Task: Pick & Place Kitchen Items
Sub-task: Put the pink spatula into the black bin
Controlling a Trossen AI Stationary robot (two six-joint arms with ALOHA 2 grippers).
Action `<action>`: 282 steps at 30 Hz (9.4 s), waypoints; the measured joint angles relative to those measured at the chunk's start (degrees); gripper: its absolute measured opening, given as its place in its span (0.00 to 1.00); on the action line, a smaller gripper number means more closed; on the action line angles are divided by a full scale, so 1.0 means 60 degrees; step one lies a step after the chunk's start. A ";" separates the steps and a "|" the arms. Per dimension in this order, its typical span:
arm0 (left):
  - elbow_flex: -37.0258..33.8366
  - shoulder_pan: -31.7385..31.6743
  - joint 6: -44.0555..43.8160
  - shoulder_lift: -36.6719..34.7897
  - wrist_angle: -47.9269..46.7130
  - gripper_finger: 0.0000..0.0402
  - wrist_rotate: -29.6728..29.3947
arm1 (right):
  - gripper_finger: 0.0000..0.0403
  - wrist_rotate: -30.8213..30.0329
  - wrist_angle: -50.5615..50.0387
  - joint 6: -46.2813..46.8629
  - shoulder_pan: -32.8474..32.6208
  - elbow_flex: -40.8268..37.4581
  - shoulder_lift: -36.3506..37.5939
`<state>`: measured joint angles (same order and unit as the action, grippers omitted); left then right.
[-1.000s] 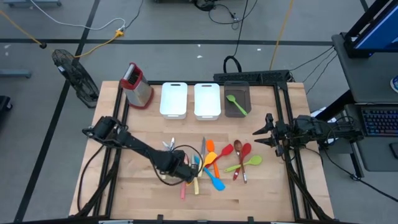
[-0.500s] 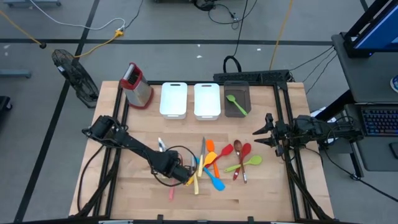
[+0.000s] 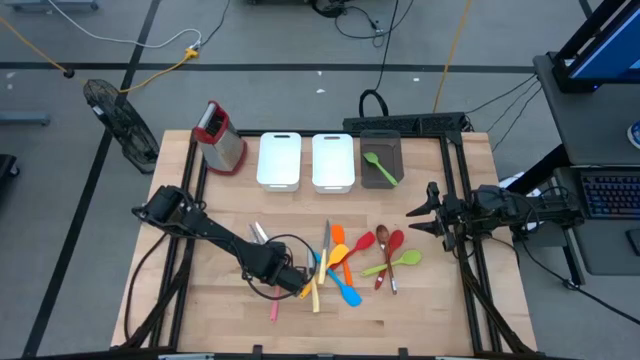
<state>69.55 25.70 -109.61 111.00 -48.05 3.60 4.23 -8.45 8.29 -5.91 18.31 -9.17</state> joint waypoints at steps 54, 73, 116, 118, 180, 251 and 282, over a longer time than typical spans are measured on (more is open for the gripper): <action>0.0417 0.1685 -0.2491 0.0430 0.2487 0.33 0.0940 | 0.33 -0.0023 0.0004 0.0000 -0.0002 0.0000 -0.0004; 0.0264 0.1577 -0.2017 0.0884 0.2187 0.04 0.0798 | 0.33 -0.0251 0.0017 0.0064 -0.0003 0.0004 0.0000; 0.0275 0.1619 0.1119 0.0761 0.1661 0.04 0.0120 | 0.33 0.0731 0.1935 -0.0579 0.0097 0.3879 -0.9895; 0.0275 0.1623 0.1100 0.0761 0.1661 0.04 0.0102 | 0.33 0.0804 0.1111 -0.1145 0.0211 0.4668 -1.0627; 0.0279 0.1976 -0.0073 0.0758 0.1643 0.06 -0.1847 | 0.54 0.1505 0.1540 -0.6808 0.0398 1.0156 -1.8329; 0.0239 0.0905 0.0412 0.0801 0.1498 0.08 -0.3649 | 0.53 0.1764 -0.0824 -0.5465 0.1591 1.1165 -1.9074; 0.0239 0.0891 0.0473 0.0816 0.1267 0.08 -0.3909 | 0.12 0.2296 -0.0798 -0.3945 0.1531 1.1158 -1.9497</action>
<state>70.98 31.05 -106.77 115.90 -40.45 -19.86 18.00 -13.23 -15.38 3.27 85.25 -126.15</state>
